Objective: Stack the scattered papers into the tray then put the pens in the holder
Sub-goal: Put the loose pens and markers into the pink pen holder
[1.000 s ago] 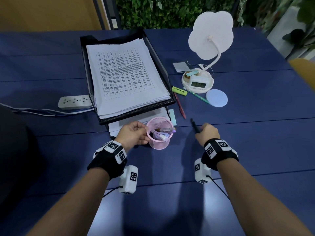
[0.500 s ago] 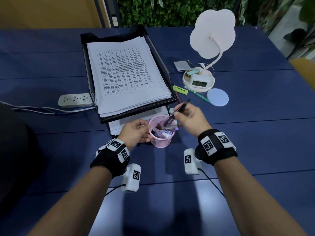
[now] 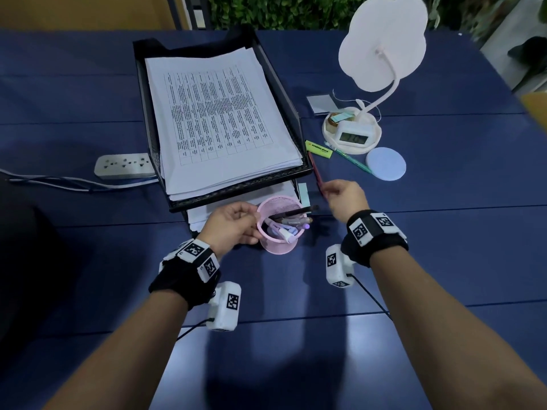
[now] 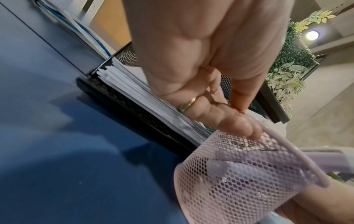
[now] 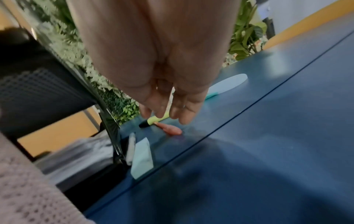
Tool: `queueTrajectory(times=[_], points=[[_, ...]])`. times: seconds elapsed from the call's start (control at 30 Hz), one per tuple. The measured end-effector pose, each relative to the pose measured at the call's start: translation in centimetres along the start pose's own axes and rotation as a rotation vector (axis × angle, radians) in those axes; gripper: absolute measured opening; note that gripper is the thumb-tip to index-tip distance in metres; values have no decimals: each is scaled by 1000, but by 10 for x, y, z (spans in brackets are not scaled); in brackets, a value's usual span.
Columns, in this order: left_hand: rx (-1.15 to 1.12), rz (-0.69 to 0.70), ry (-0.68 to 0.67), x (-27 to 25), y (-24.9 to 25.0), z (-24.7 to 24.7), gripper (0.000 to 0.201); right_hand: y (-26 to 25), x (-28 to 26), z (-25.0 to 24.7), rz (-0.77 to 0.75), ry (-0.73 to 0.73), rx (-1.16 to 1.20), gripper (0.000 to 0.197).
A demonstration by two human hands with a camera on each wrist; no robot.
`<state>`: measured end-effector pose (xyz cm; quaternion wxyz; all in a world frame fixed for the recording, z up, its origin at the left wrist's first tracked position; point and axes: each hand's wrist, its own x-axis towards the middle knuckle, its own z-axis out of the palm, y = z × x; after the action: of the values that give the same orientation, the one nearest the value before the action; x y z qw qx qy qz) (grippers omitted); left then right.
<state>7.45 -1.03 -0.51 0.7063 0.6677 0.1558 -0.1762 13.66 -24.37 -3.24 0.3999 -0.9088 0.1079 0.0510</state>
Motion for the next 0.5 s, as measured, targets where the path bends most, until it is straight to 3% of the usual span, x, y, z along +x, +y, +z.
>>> queueTrajectory(times=[0.13, 0.23, 0.37, 0.5], points=[[-1, -11, -7, 2, -1, -3, 6, 1, 11, 10, -140, -176, -315, 44], [6, -19, -9, 4, 0, -3, 9, 6, 15, 17, -158, -217, -507, 42], [0, -23, -14, 4, 1, -3, 9, 8, 10, 13, -24, -113, -462, 25], [-1, -15, -10, 3, 1, -2, 9, 6, 0, 6, 92, -84, -383, 23]])
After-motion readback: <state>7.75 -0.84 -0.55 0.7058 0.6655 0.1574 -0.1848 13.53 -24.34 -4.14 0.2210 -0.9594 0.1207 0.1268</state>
